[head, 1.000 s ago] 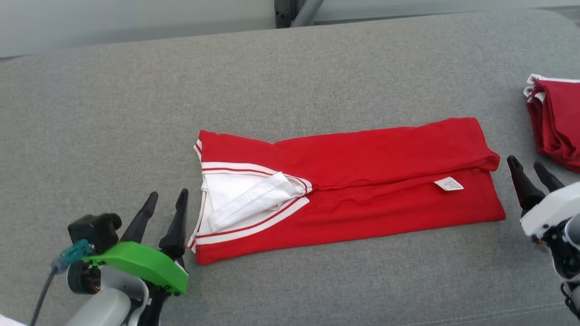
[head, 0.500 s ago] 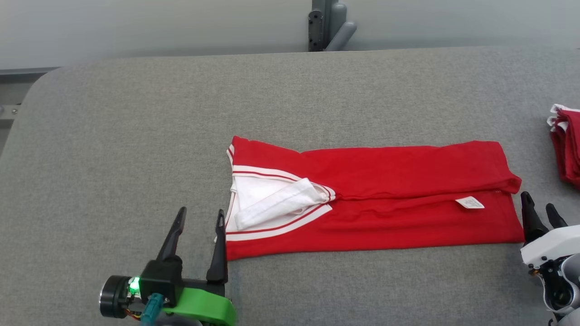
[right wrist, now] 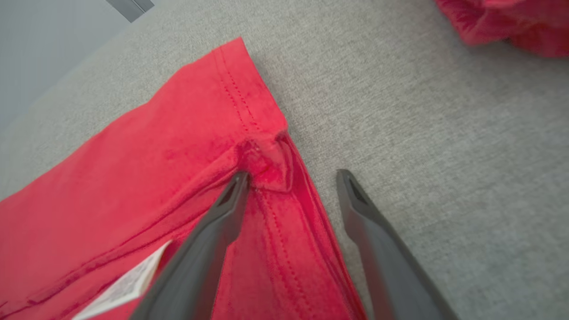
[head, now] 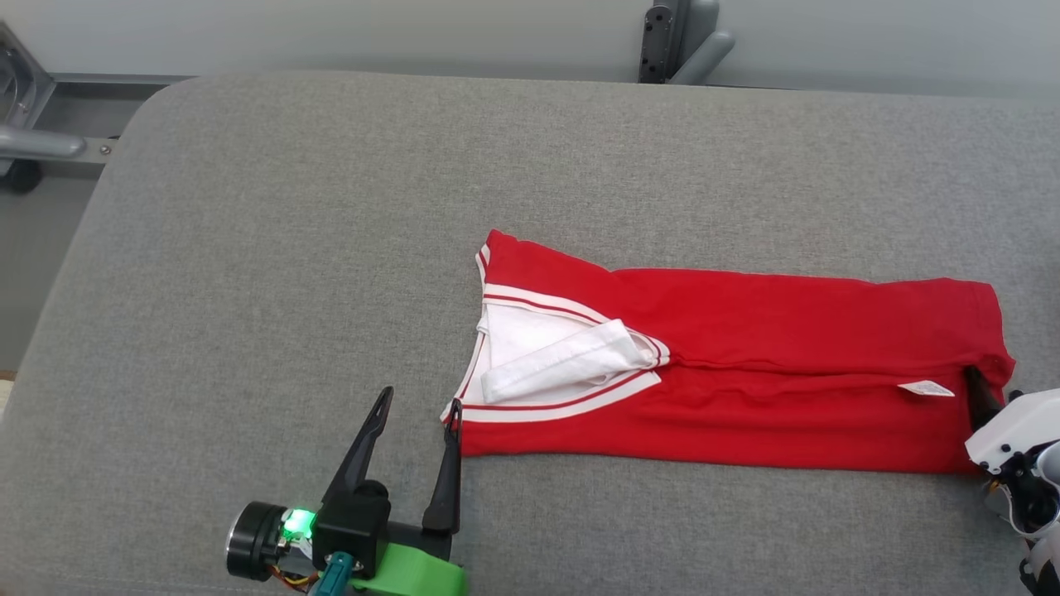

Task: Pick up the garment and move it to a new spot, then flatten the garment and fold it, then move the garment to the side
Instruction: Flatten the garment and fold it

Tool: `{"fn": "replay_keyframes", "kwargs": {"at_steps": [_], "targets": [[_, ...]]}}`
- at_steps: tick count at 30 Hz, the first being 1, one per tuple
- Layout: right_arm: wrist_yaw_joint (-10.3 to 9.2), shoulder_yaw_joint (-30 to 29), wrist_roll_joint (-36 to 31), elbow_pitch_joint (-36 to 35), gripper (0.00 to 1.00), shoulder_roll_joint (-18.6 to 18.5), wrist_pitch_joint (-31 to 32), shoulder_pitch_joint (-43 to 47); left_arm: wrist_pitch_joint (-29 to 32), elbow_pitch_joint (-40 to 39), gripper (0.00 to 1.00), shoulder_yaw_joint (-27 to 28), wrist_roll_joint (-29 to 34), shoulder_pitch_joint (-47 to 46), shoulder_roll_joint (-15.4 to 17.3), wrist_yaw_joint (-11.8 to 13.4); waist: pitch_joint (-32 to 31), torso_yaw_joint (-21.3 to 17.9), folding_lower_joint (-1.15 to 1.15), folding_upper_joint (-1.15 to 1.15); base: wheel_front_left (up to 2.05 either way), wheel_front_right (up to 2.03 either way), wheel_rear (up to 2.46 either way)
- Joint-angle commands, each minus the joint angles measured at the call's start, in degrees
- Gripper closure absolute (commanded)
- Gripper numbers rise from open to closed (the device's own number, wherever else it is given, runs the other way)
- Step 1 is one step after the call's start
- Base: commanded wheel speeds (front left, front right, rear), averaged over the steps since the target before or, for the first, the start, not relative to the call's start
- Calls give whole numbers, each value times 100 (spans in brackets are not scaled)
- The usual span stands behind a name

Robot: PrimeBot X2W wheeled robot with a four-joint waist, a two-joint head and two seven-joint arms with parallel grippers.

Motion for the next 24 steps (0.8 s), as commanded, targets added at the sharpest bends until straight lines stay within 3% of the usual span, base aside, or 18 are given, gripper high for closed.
{"fn": "replay_keyframes", "kwargs": {"at_steps": [1,2,4,5,12,24], "targets": [[-1,38,-80,217,4,34,104,-42,-24,19,0,70,74,73,-61,-65,52,77,0,0,0,0,0],[-2,51,-108,313,44,45,133,-61,-24,25,0,109,103,78,-89,-93,59,95,0,0,0,0,0],[-2,80,-154,448,75,86,168,-90,-24,32,0,187,164,96,-143,-149,64,117,0,0,0,0,0],[-2,96,-169,476,98,100,181,-100,-24,32,0,224,185,104,-167,-175,65,123,0,0,0,0,0],[-6,187,-112,333,100,74,160,-41,-25,11,0,459,362,186,-312,-327,37,62,0,0,0,0,0],[-7,286,3,-238,100,-392,79,67,-24,84,0,716,530,210,-438,-548,20,-232,0,0,0,0,0]]}}
